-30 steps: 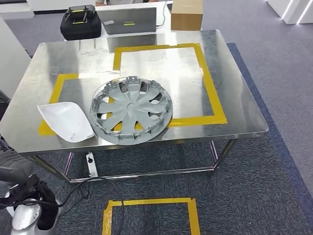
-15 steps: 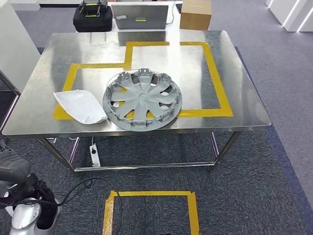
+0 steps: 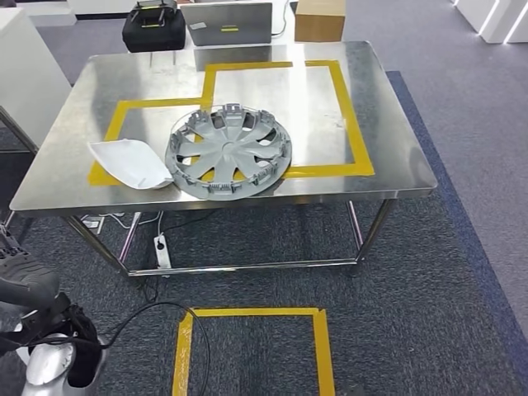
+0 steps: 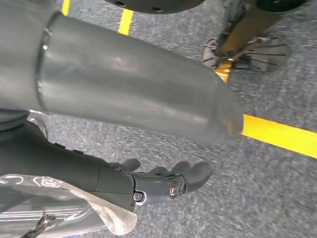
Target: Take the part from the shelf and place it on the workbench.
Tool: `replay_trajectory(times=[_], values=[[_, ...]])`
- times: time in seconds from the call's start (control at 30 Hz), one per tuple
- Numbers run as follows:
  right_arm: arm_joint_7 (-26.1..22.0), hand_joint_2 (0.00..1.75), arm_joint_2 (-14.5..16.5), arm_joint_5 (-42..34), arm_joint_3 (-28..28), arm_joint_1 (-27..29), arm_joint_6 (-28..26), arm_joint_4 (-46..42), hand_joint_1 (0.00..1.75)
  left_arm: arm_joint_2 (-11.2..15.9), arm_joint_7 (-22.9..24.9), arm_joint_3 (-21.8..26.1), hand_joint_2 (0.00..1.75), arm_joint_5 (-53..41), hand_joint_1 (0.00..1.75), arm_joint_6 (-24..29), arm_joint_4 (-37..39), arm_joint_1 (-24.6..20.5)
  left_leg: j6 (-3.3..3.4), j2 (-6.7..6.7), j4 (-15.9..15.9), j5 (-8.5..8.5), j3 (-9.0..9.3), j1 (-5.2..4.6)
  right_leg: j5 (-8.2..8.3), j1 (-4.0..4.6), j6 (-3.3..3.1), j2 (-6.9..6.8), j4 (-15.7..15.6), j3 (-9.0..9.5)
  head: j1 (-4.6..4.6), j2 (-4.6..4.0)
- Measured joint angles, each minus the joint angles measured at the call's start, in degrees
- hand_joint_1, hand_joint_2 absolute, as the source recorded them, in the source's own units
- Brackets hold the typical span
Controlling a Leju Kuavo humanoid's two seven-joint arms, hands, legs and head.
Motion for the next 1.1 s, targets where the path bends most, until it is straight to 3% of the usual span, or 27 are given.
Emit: replay_trajectory(times=[0.03, 0.07, 0.1, 0.13, 0.2, 0.27, 0.33, 0.37, 0.43, 0.5, 0.53, 0.57, 0.6, 0.67, 0.73, 0.77, 0.83, 0.9, 0.93, 1.0, 1.03, 1.07, 1.1], values=[[0.0, 0.0, 0.0, 0.03, 0.0, 0.01, 0.01, 0.0, 0.0, 0.02, 0.0, -0.05, 0.0, 0.01, 0.0, 0.05, 0.08, 0.0, -0.04, 0.0, 2.73, -0.95, -0.25, 0.0, 0.56, 0.09, -0.03, -0.11, 0.15, -0.77, 0.01, 0.0], [0.01, 0.0, 0.0, 0.07, 0.0, 0.01, 0.01, 0.0, 0.0, 0.04, 0.0, -0.1, 0.0, 0.01, 0.0, 0.08, 0.16, 0.0, 0.05, 0.01, 3.56, -0.62, 0.41, 0.0, 1.08, 0.19, -0.02, -0.19, 0.36, -1.65, 0.0, 0.0], [0.01, 0.0, 0.0, 0.1, 0.0, 0.0, 0.01, 0.0, 0.0, 0.04, 0.0, -0.13, 0.0, 0.01, 0.0, 0.11, 0.22, 0.0, 0.26, 0.01, 2.05, 0.66, 2.16, -0.02, 1.5, 0.29, -0.01, -0.25, 0.58, -2.47, 0.01, 0.0], [0.01, 0.0, 0.01, 0.14, 0.0, -0.01, 0.01, 0.0, 0.0, 0.05, 0.0, -0.16, 0.0, 0.0, 0.0, 0.14, 0.27, -0.04, 0.61, 0.01, -1.37, 2.22, 4.81, -0.08, 1.88, 0.39, 0.04, -0.29, 0.8, -3.17, 0.01, 0.0], [0.0, 0.0, 0.09, 0.18, 0.0, 0.01, 0.01, 0.0, 0.0, 0.09, -0.01, -0.2, 0.0, -0.04, 0.0, 0.17, 0.3, -0.25, 1.56, 0.07, -9.97, 3.47, 10.43, -0.37, 2.58, 0.57, 0.32, -0.33, 1.12, -4.14, 0.07, 0.0], [0.0, 0.0, 0.17, 0.18, 0.0, -0.01, 0.02, 0.0, 0.0, 0.14, -0.03, -0.25, 0.0, -0.11, 0.0, 0.17, 0.31, -0.48, 2.15, 0.1, -14.13, 3.3, 12.64, -0.79, 3.39, 0.5, 0.92, -0.42, 1.13, -4.55, 0.09, 0.0], [0.0, 0.0, 0.17, 0.2, 0.0, -0.02, 0.03, 0.0, 0.0, 0.19, -0.04, -0.32, 0.0, -0.18, 0.0, 0.21, 0.37, -0.56, 2.56, 0.14, -14.59, 4.23, 12.18, -0.87, 4.04, 0.32, 1.68, -0.43, 1.03, -4.87, 0.11, 0.0], [0.03, 0.0, 0.17, 0.21, 0.0, 0.0, 0.03, 0.0, 0.0, 0.22, -0.04, -0.38, 0.0, -0.24, 0.0, 0.26, 0.44, -0.64, 2.93, 0.22, -14.8, 4.83, 11.77, -0.78, 3.44, 0.25, 2.02, -0.28, 1.41, -5.31, 0.14, 0.0], [0.13, 0.0, 0.17, 0.28, 0.0, 0.03, -0.01, 0.0, 0.0, 0.25, -0.09, -0.6, 0.0, -0.49, 0.0, 0.42, 0.6, -0.79, 3.7, 0.38, -15.09, 6.19, 10.59, -0.53, -0.61, 0.15, 2.51, 0.13, 4.94, -6.99, 0.39, 0.0], [0.24, 0.0, 0.17, 0.35, 0.0, 0.0, -0.07, 0.0, 0.0, 0.3, -0.17, -0.81, 0.0, -0.93, 0.0, 0.68, 0.79, -0.85, 4.0, 0.4, -15.0, 7.42, 8.89, -0.57, -5.82, 0.04, 2.88, 0.34, 12.16, -9.08, 0.69, 0.0], [0.29, 0.0, 0.17, 0.38, 0.0, -0.02, -0.09, 0.0, 0.0, 0.33, -0.23, -0.9, 0.0, -1.27, 0.0, 0.86, 0.9, -0.83, 3.95, 0.4, -14.92, 8.04, 8.0, -0.58, -7.0, -0.02, 3.05, 0.35, 15.27, -9.56, 0.75, 0.0], [0.32, 0.0, 0.17, 0.4, 0.0, -0.03, -0.11, 0.0, 0.0, 0.36, -0.29, -0.97, 0.0, -1.67, 0.0, 1.1, 1.01, -0.83, 3.84, 0.4, -14.79, 8.64, 7.07, -0.56, -6.85, -0.08, 3.23, 0.34, 16.91, -9.3, 0.78, 0.0], [0.36, 0.0, 0.16, 0.41, 0.0, -0.03, -0.13, 0.0, 0.0, 0.37, -0.39, -1.02, 0.0, -2.1, 0.0, 1.35, 1.11, -0.83, 3.68, 0.4, -14.6, 9.17, 6.17, -0.5, -5.56, -0.16, 3.37, 0.34, 16.52, -8.07, 0.85, 0.0], [0.43, 0.0, 0.14, 0.42, 0.0, -0.08, -0.15, 0.0, 0.0, 0.4, -0.59, -1.08, 0.0, -2.78, 0.0, 1.77, 1.25, -0.84, 3.16, 0.38, -13.94, 10.04, 4.5, -0.35, -2.75, -0.4, 3.59, 0.39, 10.37, -2.97, 1.31, 0.0], [0.44, 0.0, 0.15, 0.43, 0.01, -0.2, -0.16, 0.0, 0.0, 0.46, -0.79, -1.1, 0.0, -3.2, 0.0, 2.02, 1.31, -0.9, 2.51, 0.37, -13.12, 10.78, 3.24, -0.45, -2.78, -0.47, 3.46, 0.68, 2.78, 2.34, 2.33, 0.01], [0.45, 0.0, 0.15, 0.44, 0.01, -0.23, -0.17, 0.0, 0.0, 0.5, -0.86, -1.13, 0.0, -3.39, 0.0, 2.12, 1.32, -0.94, 2.21, 0.37, -12.87, 11.21, 2.88, -0.53, -3.35, -0.43, 3.25, 0.83, 0.73, 3.61, 2.75, 0.02], [0.55, 0.0, 0.16, 0.49, 0.01, -0.17, -0.2, 0.0, 0.0, 0.54, -0.92, -1.21, 0.0, -3.81, 0.0, 2.38, 1.38, -0.96, 1.61, 0.38, -12.76, 11.94, 2.49, -0.53, -3.25, -0.32, 2.42, 0.87, 0.1, 3.44, 3.34, 0.02], [0.73, 0.0, 0.17, 0.55, 0.0, -0.1, -0.27, 0.0, 0.0, 0.61, -0.94, -1.33, 0.0, -4.25, 0.0, 2.68, 1.48, -0.96, 0.92, 0.34, -11.34, 9.98, 1.83, -0.33, -2.39, -0.37, 1.34, 0.56, 0.14, 2.65, 3.63, 0.03], [0.81, 0.0, 0.17, 0.59, 0.0, -0.1, -0.31, 0.0, 0.0, 0.65, -0.94, -1.39, 0.0, -4.39, 0.0, 2.78, 1.55, -0.96, 0.6, 0.32, -9.03, 7.58, 1.15, -0.24, -1.86, -0.41, 0.83, 0.38, 0.11, 2.12, 3.6, 0.03], [0.85, 0.0, 0.17, 0.68, 0.0, -0.12, -0.36, 0.0, 0.0, 0.71, -0.94, -1.5, 0.0, -4.49, 0.0, 2.92, 1.72, -0.95, 0.16, 0.3, -1.76, 2.12, -0.49, -0.15, -0.9, -0.24, 0.28, 0.15, 0.25, 0.99, 3.42, 0.02], [0.85, 0.0, 0.17, 0.72, 0.0, -0.11, -0.36, 0.0, 0.0, 0.73, -0.94, -1.55, 0.0, -4.49, 0.0, 2.95, 1.82, -0.94, 0.07, 0.31, 1.71, 0.5, -0.99, -0.12, -0.42, -0.14, 0.2, 0.06, 0.37, 0.26, 3.35, 0.02], [0.85, 0.0, 0.17, 0.74, 0.0, -0.1, -0.36, 0.0, 0.0, 0.75, -0.94, -1.6, 0.0, -4.49, 0.0, 2.97, 1.93, -0.93, 0.1, 0.31, 3.69, 0.28, -0.81, -0.12, 0.05, -0.02, 0.15, -0.03, 0.54, -0.53, 3.31, 0.02], [0.85, 0.0, 0.17, 0.75, 0.0, -0.11, -0.36, 0.0, 0.0, 0.77, -0.94, -1.63, 0.0, -4.49, 0.0, 2.98, 2.02, -0.94, 0.26, 0.31, 3.77, 1.18, 0.2, -0.13, 0.49, 0.1, 0.13, -0.09, 0.74, -1.31, 3.26, 0.02]])
